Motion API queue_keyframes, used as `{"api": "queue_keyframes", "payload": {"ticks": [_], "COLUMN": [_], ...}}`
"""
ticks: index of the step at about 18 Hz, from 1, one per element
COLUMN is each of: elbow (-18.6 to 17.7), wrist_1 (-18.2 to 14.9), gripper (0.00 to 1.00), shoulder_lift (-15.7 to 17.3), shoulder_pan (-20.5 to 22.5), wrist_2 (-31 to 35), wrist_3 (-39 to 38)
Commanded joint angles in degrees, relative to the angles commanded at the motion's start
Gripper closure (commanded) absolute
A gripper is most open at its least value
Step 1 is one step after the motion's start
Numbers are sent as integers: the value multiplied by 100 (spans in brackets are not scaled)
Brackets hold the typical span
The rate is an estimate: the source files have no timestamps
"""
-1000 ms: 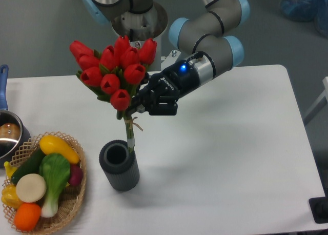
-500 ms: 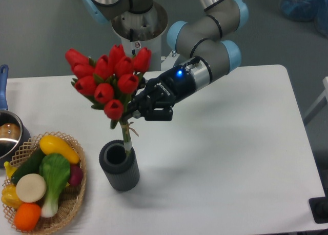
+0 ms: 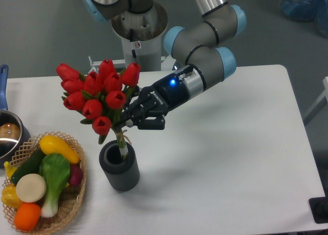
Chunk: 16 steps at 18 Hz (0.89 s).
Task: Insert the flowers into the vase
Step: 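Lower the bouquet stems down into the grey vase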
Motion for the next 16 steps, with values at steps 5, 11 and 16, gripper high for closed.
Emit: {"api": "queue_keyframes", "payload": {"ticks": [5, 11, 16], "elbow": [-61, -88, -79], "wrist_1": [0, 0, 35], "gripper": [83, 83, 83], "shoulder_lift": [53, 0, -184], "shoulder_pan": [-70, -158, -158], "wrist_2": [0, 9, 9], "wrist_3": [-9, 9, 61]}}
